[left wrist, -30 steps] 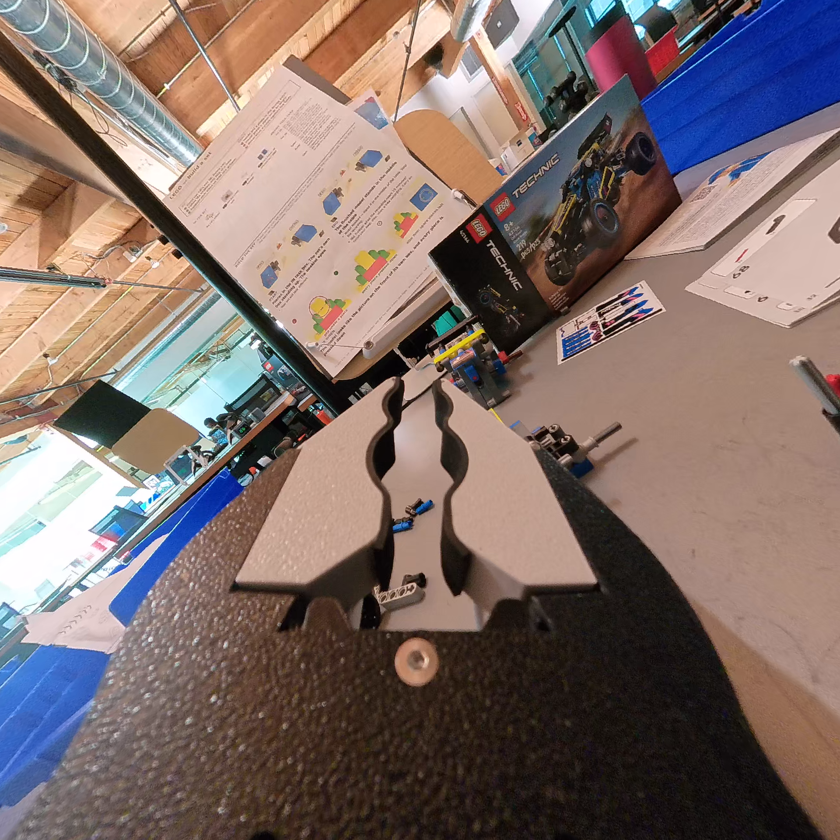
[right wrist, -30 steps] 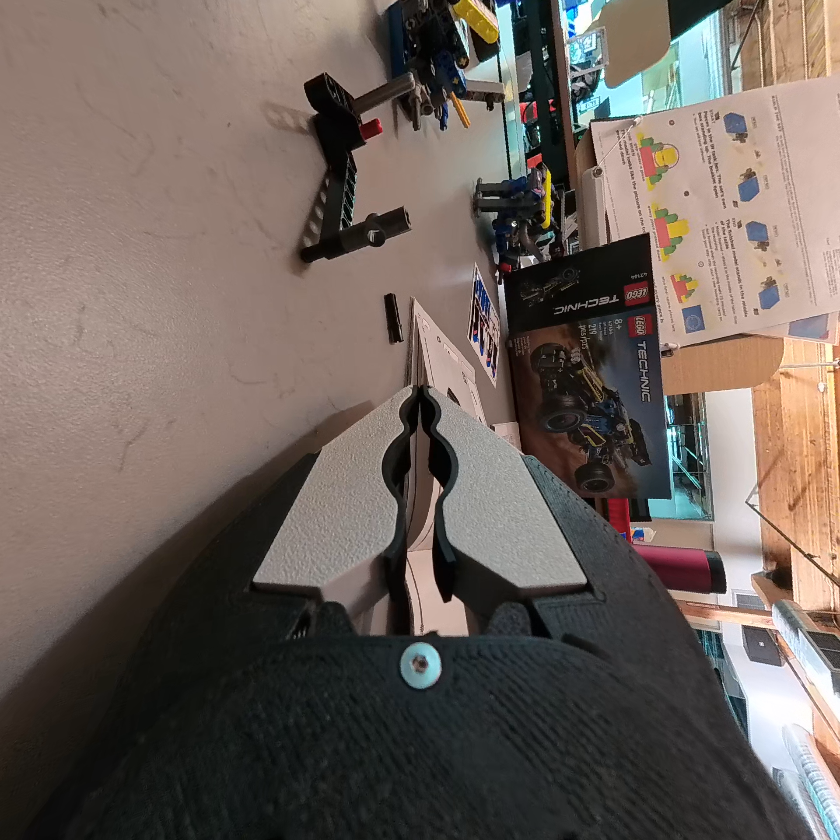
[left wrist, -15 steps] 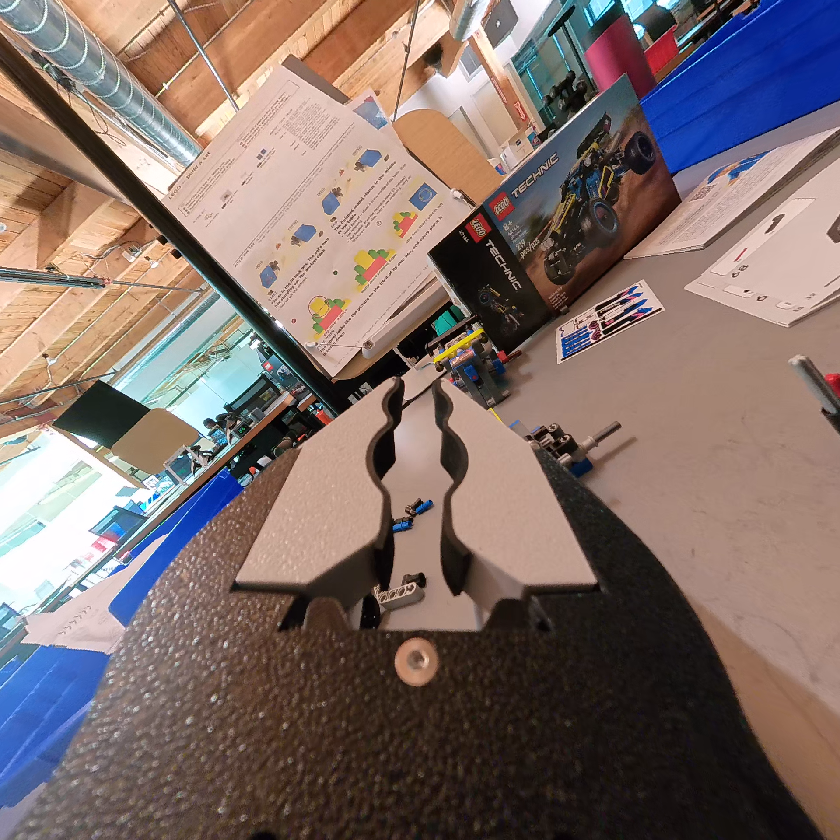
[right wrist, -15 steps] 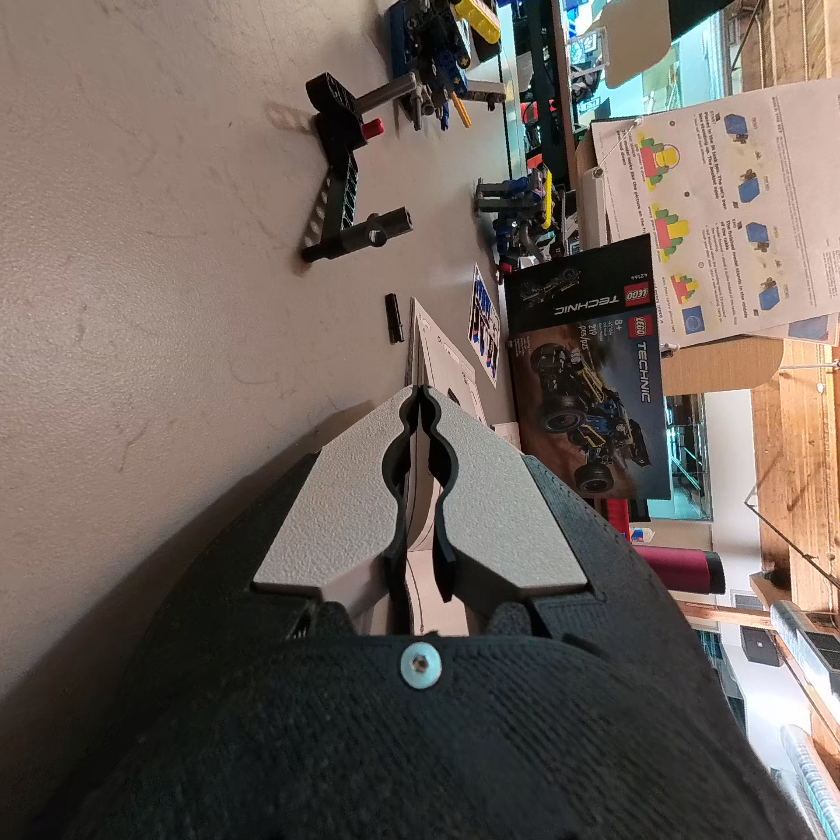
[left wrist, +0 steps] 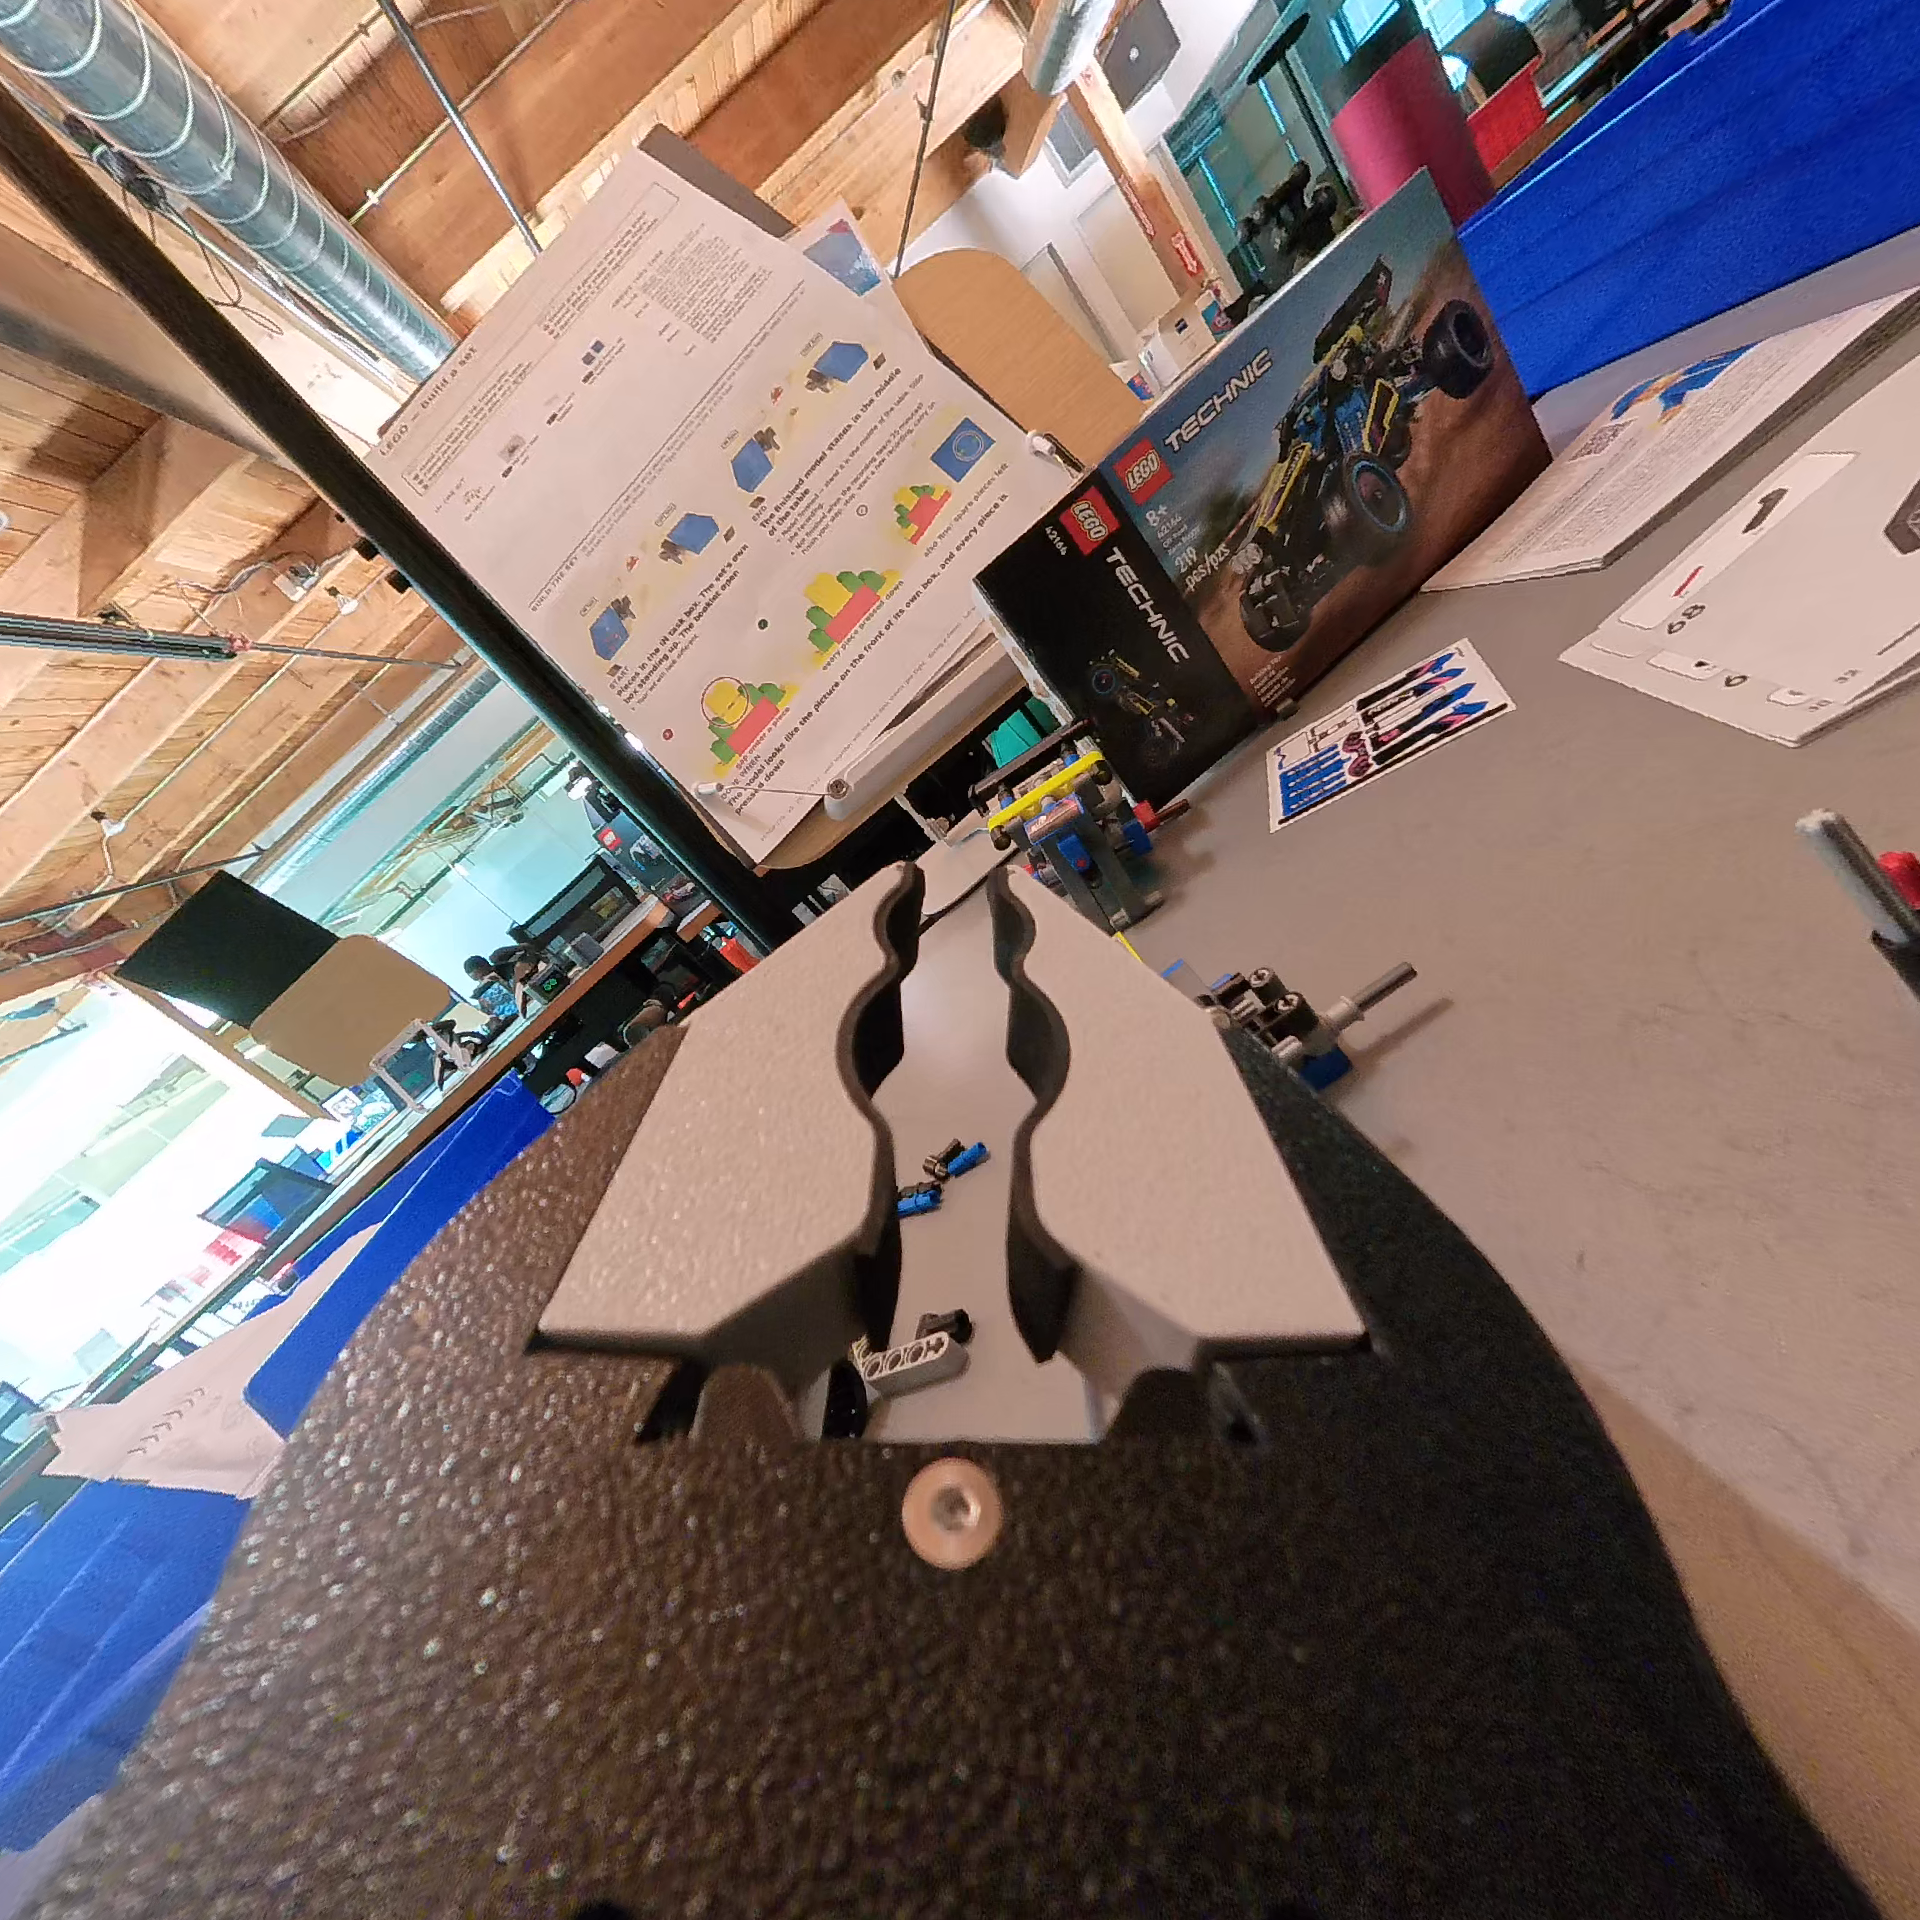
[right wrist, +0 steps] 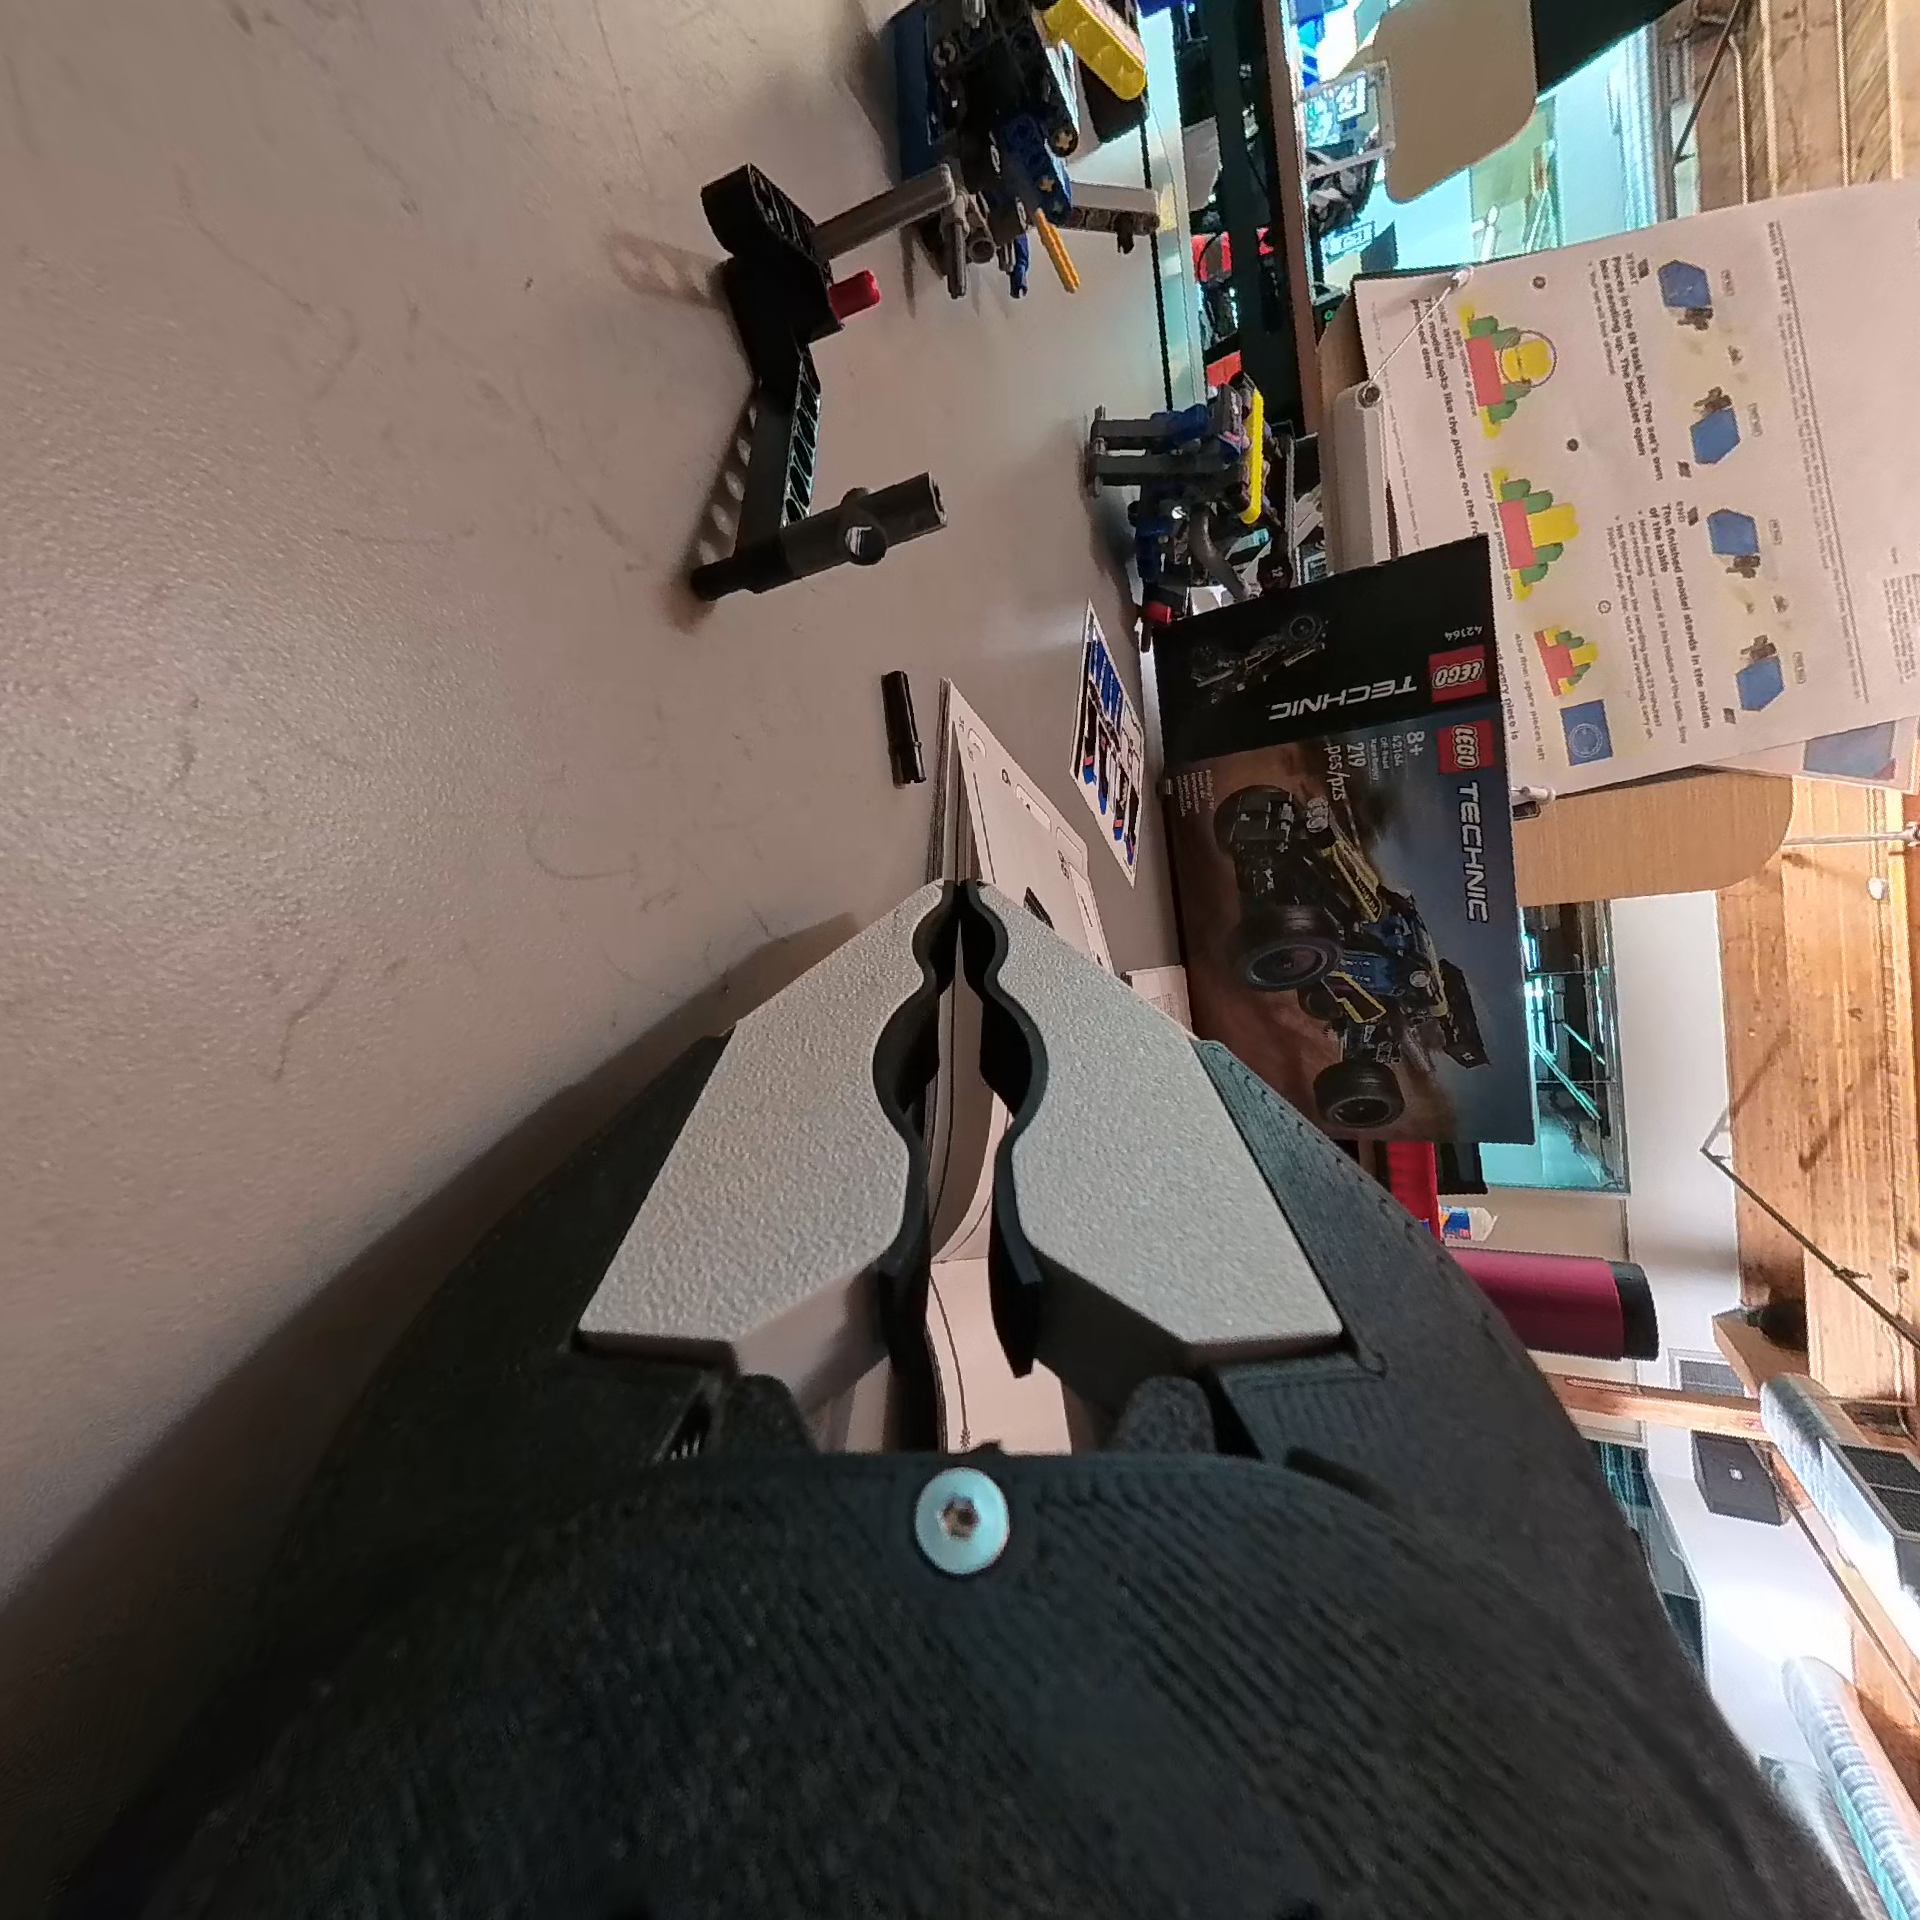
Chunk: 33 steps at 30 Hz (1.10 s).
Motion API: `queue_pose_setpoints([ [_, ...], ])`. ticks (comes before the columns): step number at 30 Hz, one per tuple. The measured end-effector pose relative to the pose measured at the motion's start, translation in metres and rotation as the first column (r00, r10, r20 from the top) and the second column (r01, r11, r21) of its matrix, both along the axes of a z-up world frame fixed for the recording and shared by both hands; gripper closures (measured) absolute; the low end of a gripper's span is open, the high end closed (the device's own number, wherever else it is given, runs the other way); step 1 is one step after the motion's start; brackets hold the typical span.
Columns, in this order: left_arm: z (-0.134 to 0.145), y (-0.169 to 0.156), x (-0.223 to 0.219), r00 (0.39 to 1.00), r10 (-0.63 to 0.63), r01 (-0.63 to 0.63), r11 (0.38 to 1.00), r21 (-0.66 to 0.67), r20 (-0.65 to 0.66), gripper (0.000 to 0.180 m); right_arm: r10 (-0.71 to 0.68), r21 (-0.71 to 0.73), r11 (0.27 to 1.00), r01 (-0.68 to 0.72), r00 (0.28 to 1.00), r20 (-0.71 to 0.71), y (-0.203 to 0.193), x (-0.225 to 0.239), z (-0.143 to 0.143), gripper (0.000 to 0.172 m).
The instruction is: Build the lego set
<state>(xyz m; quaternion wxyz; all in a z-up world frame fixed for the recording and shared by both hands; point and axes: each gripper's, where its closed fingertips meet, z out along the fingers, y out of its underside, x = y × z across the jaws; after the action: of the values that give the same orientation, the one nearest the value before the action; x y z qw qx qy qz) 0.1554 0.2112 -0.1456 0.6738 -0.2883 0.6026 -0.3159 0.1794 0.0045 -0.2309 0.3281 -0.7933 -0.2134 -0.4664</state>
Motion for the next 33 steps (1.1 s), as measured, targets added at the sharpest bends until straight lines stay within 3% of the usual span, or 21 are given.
queue_pose_setpoints([
  [8, 0.001, 0.001, 0.0, 1.0, 0.002, -0.002, 1.0, 0.002, 0.003, 0.17, -0.061, 0.071, 0.996, 0.062, 0.998, -0.015, -0.013, 0.01, 0.017, 0.172],
  [11, 0.001, 0.003, -0.001, 1.0, 0.008, -0.008, 1.0, -0.002, 0.004, 0.17, -0.223, 0.074, 0.971, 0.226, 0.973, -0.051, -0.077, 0.048, 0.035, 0.172],
  [14, 0.001, 0.003, -0.001, 1.0, 0.007, -0.007, 1.0, -0.009, 0.005, 0.17, -0.412, 0.15, 0.873, 0.463, 0.867, -0.279, -0.167, 0.083, 0.042, 0.161],
  [17, -0.001, 0.001, 0.001, 1.0, 0.008, -0.008, 1.0, 0.009, -0.003, 0.17, -0.463, 0.212, 0.774, 0.596, 0.762, -0.454, -0.214, 0.092, 0.039, 0.149],
  [22, 0.0, 0.005, 0.001, 0.999, 0.037, -0.037, 0.999, 0.019, -0.004, 0.17, -0.487, 0.177, 0.754, 0.632, 0.719, -0.496, -0.222, 0.094, 0.026, 0.142],
  [28, 0.002, 0.017, -0.004, 0.997, 0.066, -0.066, 0.998, -0.015, -0.04, 0.167, -0.516, 0.215, 0.708, 0.673, 0.7, -0.494, -0.227, 0.098, 0.038, 0.12],
  [33, -0.015, 0.019, -0.01, 0.979, -0.01, -0.032, 0.979, -0.201, -0.203, 0.162, -0.519, 0.234, 0.687, 0.687, 0.691, -0.503, -0.233, 0.098, 0.044, 0.11],
])
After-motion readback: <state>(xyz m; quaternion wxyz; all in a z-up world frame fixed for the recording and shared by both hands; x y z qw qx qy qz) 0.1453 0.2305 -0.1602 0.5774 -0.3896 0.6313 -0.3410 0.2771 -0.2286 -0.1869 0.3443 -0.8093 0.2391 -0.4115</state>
